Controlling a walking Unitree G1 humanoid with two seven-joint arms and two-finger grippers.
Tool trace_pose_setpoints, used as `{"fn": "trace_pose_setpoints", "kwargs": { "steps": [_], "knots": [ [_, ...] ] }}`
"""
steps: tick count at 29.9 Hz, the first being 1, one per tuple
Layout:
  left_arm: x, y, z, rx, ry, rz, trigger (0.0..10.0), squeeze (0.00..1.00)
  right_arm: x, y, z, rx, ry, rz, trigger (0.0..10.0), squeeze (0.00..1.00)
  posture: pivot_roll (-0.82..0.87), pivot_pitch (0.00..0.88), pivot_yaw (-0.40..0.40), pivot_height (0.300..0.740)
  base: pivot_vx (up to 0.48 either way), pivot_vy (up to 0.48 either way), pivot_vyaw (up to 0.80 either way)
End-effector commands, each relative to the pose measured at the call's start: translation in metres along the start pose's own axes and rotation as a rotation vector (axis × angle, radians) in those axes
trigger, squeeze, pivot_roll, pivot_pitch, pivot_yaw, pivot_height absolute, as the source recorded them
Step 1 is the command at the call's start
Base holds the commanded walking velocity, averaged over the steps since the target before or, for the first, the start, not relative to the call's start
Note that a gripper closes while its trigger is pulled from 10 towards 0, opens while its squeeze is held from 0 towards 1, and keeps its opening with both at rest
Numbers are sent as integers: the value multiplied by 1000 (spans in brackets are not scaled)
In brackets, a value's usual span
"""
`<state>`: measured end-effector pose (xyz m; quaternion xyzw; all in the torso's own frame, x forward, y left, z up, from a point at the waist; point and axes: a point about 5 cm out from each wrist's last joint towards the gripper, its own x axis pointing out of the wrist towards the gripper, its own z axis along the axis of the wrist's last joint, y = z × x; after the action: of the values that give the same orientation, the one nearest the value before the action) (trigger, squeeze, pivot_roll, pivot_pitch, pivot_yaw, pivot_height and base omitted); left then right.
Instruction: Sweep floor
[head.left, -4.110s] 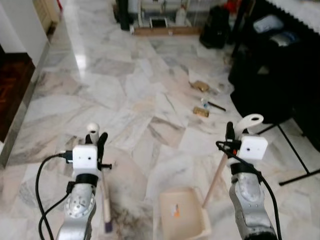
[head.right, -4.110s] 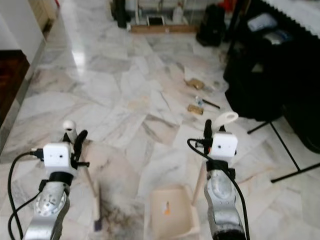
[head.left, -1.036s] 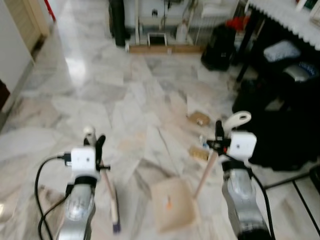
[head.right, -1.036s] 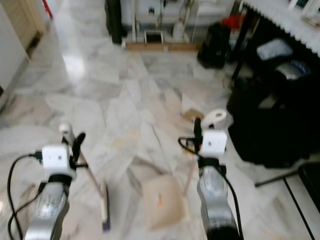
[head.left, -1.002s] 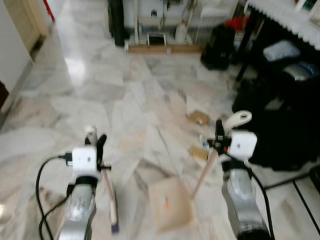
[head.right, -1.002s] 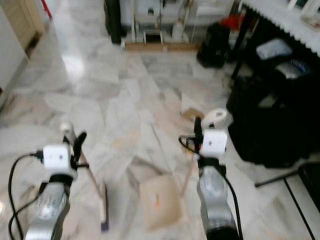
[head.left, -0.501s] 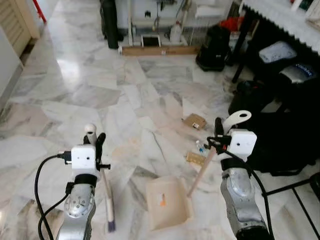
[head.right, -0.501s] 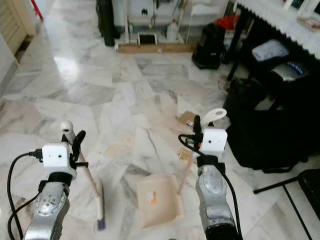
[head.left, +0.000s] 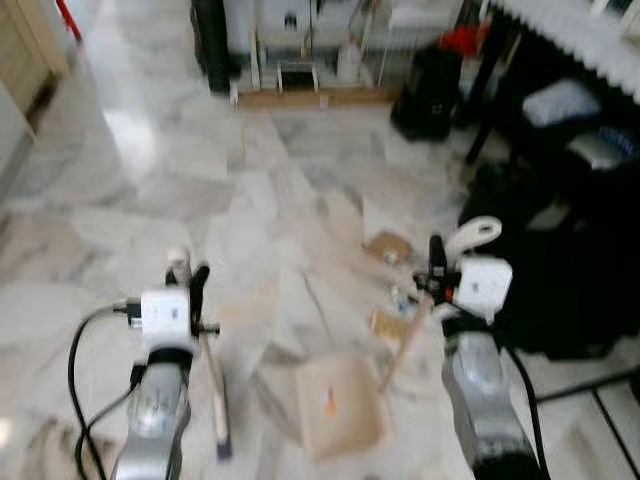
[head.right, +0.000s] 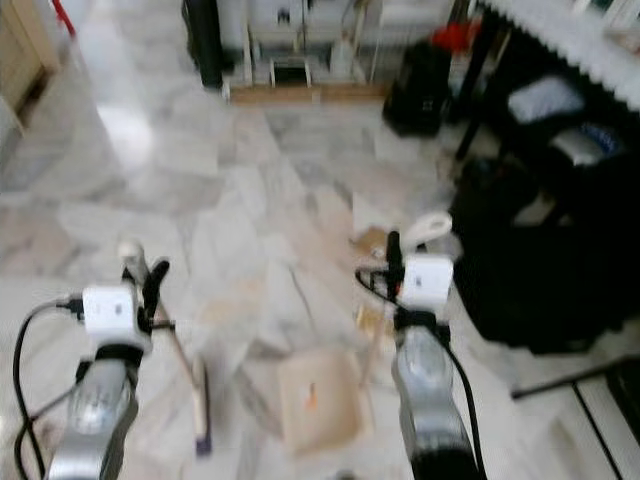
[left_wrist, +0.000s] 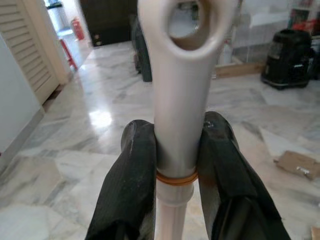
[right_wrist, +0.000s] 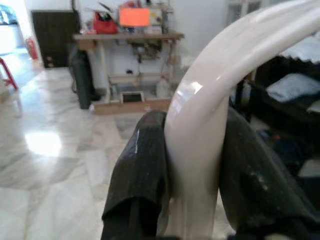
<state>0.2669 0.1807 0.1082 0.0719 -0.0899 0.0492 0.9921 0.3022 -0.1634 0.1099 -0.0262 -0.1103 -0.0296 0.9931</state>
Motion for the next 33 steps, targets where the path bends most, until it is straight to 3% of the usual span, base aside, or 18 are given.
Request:
{"fn": "trace_pose_setpoints", "kwargs": {
  "steps": [1, 33],
  "knots": [
    [3, 3, 7, 10, -31, 7, 10000, 0, 5, -1, 11, -15, -57, 2, 10000, 0, -33, 136, -48, 740, 292, 0, 0],
    [3, 1, 5, 11, -34, -6, 10000, 0, 6, 3, 12, 8, -69, 6, 10000, 0, -22, 78, -43, 740, 292, 0, 0]
  ]
}}
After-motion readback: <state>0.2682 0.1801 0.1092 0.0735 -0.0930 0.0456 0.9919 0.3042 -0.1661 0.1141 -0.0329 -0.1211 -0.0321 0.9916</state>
